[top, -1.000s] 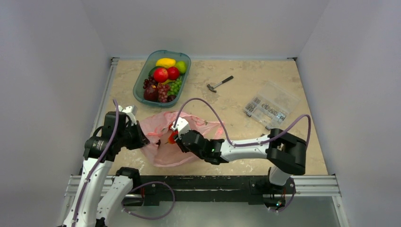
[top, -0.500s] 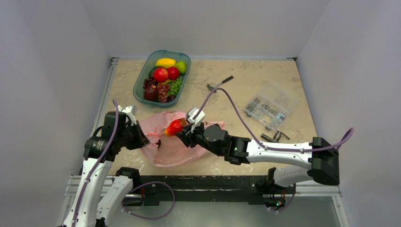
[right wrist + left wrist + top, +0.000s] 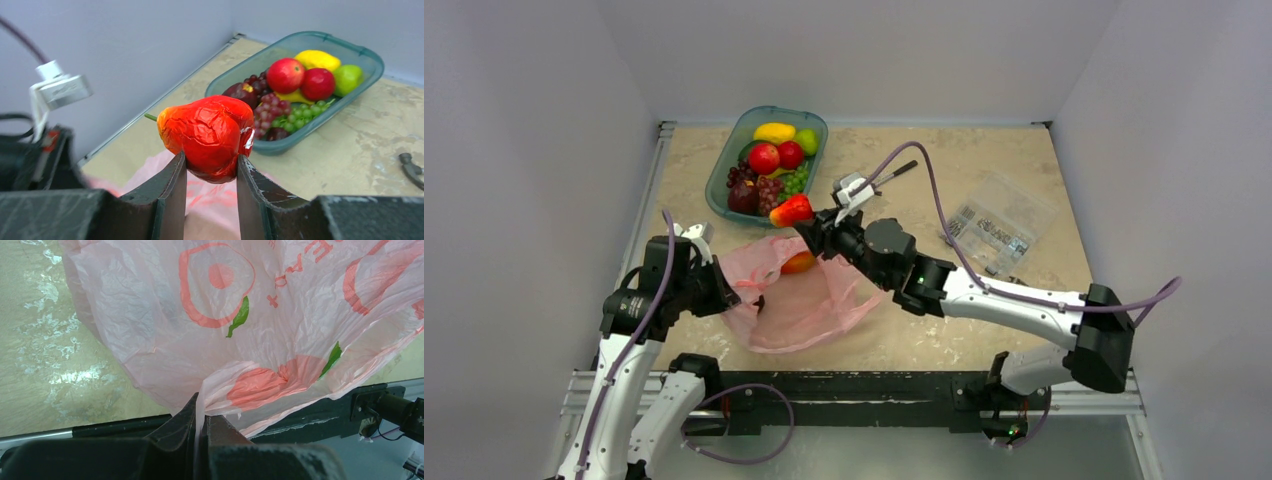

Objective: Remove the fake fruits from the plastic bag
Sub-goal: Place the fake fruit in the bin.

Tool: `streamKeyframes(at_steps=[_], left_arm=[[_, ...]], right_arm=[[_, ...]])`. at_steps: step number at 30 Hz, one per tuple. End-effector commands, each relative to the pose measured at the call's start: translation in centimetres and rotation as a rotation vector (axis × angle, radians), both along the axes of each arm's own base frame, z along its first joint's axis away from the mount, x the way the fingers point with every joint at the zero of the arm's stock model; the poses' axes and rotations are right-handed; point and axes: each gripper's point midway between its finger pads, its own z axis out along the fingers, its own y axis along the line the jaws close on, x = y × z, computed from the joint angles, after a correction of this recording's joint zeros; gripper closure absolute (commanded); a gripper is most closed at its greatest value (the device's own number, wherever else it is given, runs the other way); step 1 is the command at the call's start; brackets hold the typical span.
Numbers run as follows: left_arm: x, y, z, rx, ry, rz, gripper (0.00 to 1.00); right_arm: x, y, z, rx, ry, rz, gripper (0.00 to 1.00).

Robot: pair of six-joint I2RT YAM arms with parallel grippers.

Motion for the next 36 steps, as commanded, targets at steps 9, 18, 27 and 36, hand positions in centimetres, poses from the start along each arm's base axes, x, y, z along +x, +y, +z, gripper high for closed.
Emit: streamKeyframes(at_steps=[9, 18, 27, 36], left_arm=[[0.4, -0.2, 0.3, -0.010, -0.021, 0.006, 1.00], [0.4, -0.1, 0.3, -0.009, -0.025, 0.006, 1.00], [0.3, -0.1, 0.3, -0.010, -0.025, 0.009, 1.00], [0.3, -0.1, 0.3, -0.009, -0.025, 0.006, 1.00]], right_arm=[[12.2, 4.0, -0.8, 0.023, 0.119, -0.090, 1.00], [20.9, 6.3, -3.3, 0.104, 0.170, -0.117, 1.00], [27.2, 6.9, -4.6, 0.222, 0.194, -0.171, 1.00], [31.4, 9.4, -6.4, 0.220, 0.198, -0.163, 1.00]])
